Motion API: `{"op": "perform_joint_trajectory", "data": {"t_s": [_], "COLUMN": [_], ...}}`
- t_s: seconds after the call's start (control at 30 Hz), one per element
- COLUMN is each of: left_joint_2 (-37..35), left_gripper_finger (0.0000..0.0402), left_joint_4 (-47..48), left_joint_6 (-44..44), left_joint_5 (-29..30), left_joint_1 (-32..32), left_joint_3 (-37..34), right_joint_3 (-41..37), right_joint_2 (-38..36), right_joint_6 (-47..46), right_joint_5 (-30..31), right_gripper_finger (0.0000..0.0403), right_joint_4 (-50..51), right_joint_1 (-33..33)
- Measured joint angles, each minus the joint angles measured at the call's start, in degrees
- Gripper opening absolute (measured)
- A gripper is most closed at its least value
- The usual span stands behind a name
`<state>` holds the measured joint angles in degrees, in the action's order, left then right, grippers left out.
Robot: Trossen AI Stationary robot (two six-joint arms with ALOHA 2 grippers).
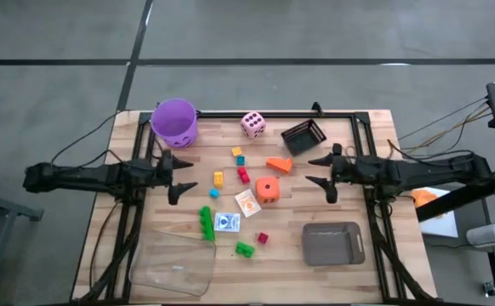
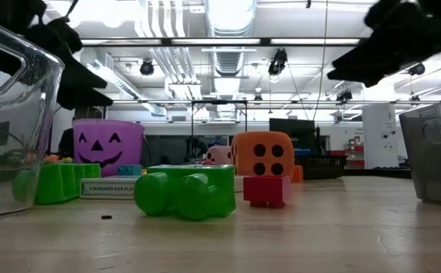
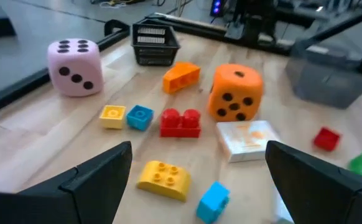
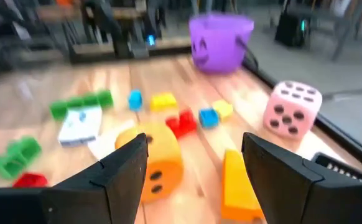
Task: Pick & Place Toys
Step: Put the orange game piece into the black bin
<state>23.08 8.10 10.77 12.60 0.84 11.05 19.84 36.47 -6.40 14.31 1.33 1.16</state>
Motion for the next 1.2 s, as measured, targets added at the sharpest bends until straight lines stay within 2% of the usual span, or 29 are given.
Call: {"op": "perform_joint_trajectory", "data": {"t_s": [0.27, 0.53, 0.73, 0.97, 1.2], "left_joint_2": [4.96, 9.03, 11.66, 12.78, 12.71], "left_gripper_finger": [0.037, 0.037, 0.037, 0.037, 0.037], "left_joint_4": [-4.44, -4.82, -8.32, -8.9, -9.88], "left_joint_6": [-7.01, -6.09, -6.03, -5.84, -4.77], "left_joint_5": [1.29, 1.11, 1.09, 1.07, 0.98], "left_joint_1": [0.04, 0.04, 0.04, 0.04, 0.04], "left_joint_3": [1.97, 4.73, 4.77, 4.74, 4.74], "right_joint_3": [17.89, 25.07, 31.1, 38.19, 41.03], "right_joint_2": [24.01, 40.73, 47.11, 50.41, 54.64], "right_joint_6": [6.31, 11.23, 13.24, 14.12, 19.16], "right_joint_5": [-0.2, -7.05, -7.12, -7.13, -11.66], "right_gripper_finger": [0.0259, 0.0259, 0.0259, 0.0259, 0.0259], "right_joint_4": [11.49, 5.69, 12.47, 24.8, 29.53], "right_joint_1": [-1.98, -2.14, -4.47, -11.97, -18.68]}}
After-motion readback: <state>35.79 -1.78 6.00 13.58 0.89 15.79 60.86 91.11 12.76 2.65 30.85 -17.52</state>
